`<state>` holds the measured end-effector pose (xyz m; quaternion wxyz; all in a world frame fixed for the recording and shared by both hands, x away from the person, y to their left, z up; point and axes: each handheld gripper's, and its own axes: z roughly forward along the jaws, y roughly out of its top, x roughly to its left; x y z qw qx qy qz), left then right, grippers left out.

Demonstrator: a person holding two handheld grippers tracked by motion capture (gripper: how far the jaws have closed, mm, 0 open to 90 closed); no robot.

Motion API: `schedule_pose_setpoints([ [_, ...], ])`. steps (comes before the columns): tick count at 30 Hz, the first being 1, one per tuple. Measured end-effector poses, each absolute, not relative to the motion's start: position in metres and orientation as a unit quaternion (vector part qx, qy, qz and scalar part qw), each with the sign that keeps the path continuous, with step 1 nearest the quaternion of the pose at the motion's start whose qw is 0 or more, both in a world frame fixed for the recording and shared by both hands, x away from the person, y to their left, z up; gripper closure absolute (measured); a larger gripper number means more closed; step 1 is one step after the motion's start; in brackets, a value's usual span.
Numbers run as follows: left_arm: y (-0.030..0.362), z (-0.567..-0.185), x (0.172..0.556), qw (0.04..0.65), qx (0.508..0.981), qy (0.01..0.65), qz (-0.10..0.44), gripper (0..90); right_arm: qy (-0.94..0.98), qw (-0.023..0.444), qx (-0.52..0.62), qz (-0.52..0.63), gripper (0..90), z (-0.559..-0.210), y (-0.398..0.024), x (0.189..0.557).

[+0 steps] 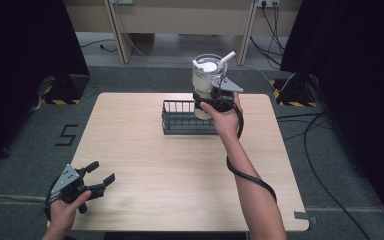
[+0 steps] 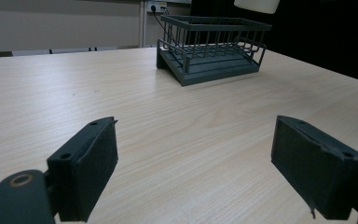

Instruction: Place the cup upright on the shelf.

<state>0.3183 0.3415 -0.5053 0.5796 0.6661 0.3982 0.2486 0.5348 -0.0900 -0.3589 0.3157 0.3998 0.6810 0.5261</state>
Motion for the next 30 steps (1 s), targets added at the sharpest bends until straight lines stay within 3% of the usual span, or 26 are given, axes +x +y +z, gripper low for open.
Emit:
schedule_pose_setpoints([
  [30,0.343,-0.505,0.318,0.581,0.664,0.399,0.249,14.1,0.683,0.307,0.423,0.511,11.5,-0.375,-0.07,0.571],
])
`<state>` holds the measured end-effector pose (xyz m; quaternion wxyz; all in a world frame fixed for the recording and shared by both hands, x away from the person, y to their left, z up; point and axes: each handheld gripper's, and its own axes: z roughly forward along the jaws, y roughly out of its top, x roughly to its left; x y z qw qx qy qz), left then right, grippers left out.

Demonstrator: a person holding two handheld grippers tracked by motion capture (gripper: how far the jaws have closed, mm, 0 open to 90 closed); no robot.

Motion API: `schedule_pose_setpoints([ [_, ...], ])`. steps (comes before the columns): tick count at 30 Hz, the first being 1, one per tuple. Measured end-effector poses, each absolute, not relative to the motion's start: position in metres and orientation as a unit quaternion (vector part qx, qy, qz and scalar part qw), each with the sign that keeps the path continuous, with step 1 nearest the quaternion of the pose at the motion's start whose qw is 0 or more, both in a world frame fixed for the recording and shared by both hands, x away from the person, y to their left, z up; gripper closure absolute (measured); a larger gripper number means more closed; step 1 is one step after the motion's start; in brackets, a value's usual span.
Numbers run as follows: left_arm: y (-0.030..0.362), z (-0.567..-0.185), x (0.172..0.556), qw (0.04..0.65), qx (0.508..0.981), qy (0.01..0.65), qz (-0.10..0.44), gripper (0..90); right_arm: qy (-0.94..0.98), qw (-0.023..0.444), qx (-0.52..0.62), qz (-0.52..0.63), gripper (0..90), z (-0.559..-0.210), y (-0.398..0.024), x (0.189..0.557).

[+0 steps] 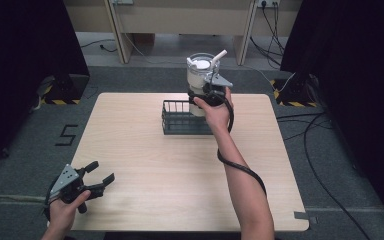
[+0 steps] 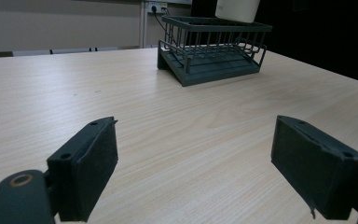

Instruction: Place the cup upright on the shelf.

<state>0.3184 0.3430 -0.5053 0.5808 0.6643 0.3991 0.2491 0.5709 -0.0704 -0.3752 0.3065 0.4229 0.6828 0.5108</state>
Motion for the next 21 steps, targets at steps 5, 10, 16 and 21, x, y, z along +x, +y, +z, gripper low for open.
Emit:
schedule_pose_setpoints([
  [5,0.343,-0.505,0.319,0.581,0.664,0.399,0.249,14.1,0.685,0.304,0.426,0.507,11.5,-0.378,-0.068,0.575],
  [10,0.343,-0.505,0.319,0.58,0.665,0.399,0.249,14.1,0.685,0.302,0.429,0.505,11.4,-0.382,-0.066,0.577],
  [16,0.343,-0.505,0.319,0.581,0.665,0.399,0.249,14.1,0.687,0.298,0.43,0.504,11.4,-0.387,-0.062,0.58],
  [21,0.344,-0.505,0.318,0.58,0.666,0.398,0.249,14.1,0.692,0.295,0.43,0.499,11.4,-0.393,-0.059,0.582],
])
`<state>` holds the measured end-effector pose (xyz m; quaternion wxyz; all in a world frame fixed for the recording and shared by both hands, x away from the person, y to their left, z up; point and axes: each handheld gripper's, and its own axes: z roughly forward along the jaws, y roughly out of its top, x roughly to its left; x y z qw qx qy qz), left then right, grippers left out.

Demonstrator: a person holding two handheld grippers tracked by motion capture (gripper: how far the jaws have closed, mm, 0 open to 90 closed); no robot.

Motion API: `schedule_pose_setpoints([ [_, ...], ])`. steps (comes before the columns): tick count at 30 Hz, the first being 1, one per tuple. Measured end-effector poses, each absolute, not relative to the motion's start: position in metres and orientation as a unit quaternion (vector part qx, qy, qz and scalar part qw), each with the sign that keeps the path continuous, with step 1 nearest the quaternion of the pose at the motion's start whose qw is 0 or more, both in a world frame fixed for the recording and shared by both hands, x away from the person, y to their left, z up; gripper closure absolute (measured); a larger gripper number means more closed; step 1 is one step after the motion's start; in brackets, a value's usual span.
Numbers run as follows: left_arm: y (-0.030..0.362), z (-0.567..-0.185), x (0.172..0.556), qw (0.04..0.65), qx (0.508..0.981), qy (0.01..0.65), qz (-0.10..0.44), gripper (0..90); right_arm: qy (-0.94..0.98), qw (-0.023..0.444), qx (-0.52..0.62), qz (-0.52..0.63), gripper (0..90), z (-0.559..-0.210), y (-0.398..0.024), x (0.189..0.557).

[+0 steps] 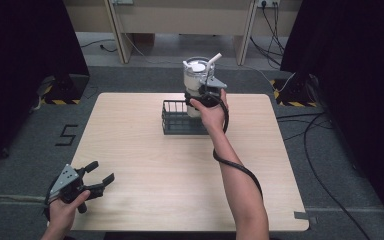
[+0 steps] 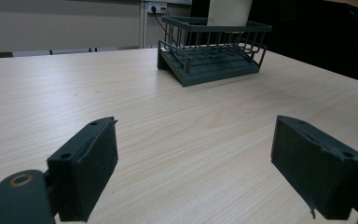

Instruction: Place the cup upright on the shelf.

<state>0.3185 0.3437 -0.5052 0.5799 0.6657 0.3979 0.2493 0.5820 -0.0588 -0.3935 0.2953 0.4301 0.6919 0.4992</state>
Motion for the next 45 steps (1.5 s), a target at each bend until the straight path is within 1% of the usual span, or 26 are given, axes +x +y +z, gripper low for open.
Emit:
schedule_pose_setpoints([
  [27,0.344,-0.505,0.318,0.581,0.666,0.396,0.249,14.1,0.701,0.282,0.437,0.488,11.4,-0.423,-0.049,0.587],
  [39,0.344,-0.505,0.318,0.58,0.667,0.395,0.249,14.1,0.697,0.287,0.435,0.493,11.1,-0.428,-0.049,0.585],
  [45,0.344,-0.505,0.318,0.58,0.669,0.393,0.25,14.1,0.689,0.297,0.429,0.503,10.9,-0.434,-0.05,0.581],
])
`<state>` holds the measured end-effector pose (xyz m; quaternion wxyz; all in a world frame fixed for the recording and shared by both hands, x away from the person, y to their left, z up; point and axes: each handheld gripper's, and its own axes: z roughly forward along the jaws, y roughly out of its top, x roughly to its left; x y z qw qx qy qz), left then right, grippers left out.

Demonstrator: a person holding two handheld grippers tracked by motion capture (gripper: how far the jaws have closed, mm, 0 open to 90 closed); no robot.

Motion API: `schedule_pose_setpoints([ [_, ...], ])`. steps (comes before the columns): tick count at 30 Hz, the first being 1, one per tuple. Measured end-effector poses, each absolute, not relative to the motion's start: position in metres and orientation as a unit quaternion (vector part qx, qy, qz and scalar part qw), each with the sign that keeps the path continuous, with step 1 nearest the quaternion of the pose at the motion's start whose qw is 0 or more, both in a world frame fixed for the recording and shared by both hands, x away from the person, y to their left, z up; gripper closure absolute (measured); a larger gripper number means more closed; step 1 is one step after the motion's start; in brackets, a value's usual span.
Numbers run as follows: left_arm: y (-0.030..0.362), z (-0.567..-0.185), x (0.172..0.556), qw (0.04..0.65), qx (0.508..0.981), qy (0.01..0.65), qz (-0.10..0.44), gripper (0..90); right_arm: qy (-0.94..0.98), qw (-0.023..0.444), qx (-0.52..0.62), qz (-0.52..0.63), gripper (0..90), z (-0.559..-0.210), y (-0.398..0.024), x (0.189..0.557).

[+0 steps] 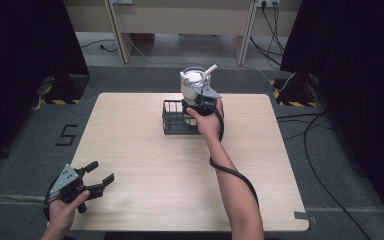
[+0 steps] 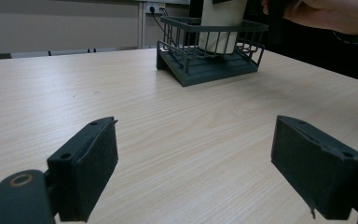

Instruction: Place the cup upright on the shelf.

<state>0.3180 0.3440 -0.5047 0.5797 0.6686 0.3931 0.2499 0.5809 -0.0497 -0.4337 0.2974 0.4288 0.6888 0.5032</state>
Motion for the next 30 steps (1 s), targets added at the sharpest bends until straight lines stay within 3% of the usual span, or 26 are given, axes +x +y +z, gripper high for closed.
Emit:
schedule_pose_setpoints([
  [10,0.344,-0.505,0.318,0.58,0.669,0.393,0.25,14.2,0.677,0.314,0.429,0.509,7.4,-0.44,-0.048,0.577],
  [30,0.344,-0.505,0.318,0.58,0.668,0.393,0.25,14.1,0.665,0.332,0.431,0.511,10.3,-0.443,-0.047,0.568],
])
